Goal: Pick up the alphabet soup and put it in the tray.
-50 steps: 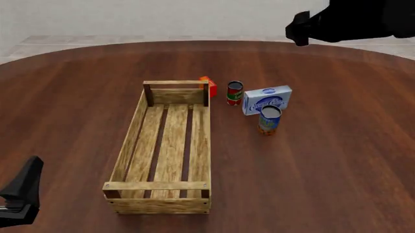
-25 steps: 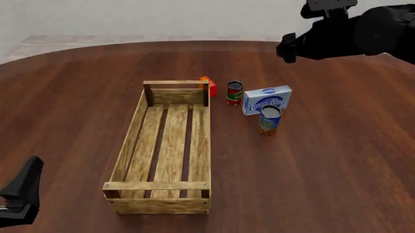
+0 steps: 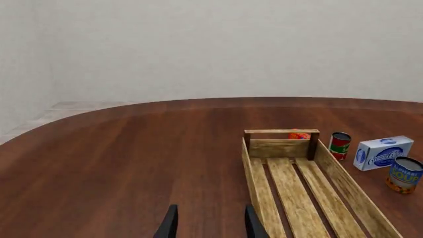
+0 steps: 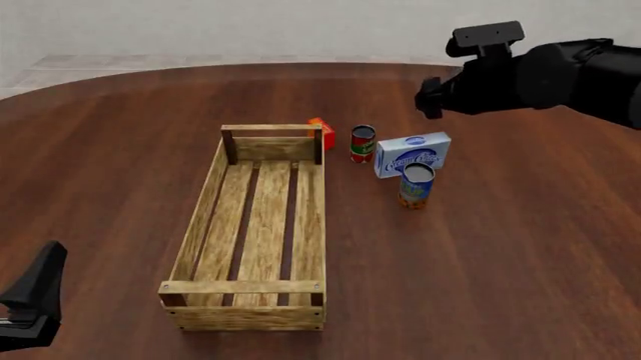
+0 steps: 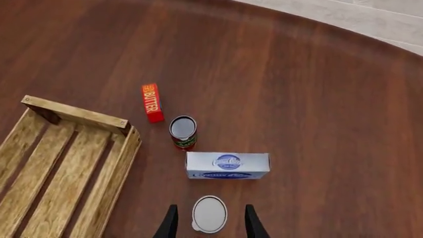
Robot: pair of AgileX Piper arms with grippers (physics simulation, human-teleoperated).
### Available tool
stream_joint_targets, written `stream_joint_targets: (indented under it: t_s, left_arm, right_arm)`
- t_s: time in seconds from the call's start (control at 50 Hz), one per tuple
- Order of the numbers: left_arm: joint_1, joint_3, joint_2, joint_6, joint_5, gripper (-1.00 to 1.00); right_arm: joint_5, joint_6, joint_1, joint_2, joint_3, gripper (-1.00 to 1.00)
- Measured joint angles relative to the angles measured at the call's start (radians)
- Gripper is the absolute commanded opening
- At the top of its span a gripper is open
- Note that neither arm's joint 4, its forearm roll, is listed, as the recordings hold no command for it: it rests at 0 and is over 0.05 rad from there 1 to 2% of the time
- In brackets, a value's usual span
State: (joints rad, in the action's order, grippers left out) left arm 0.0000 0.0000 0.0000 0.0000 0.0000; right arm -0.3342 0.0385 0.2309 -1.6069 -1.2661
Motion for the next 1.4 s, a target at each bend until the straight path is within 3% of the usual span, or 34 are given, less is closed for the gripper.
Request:
stream_joint_targets:
  t_s: [1.4]
  left_arm:
    - [0.0,0.0,0.0,0.0,0.0,1.0]
  right_arm:
    - [0.102,0.002,-0.007,-0.184,0.044,1.0]
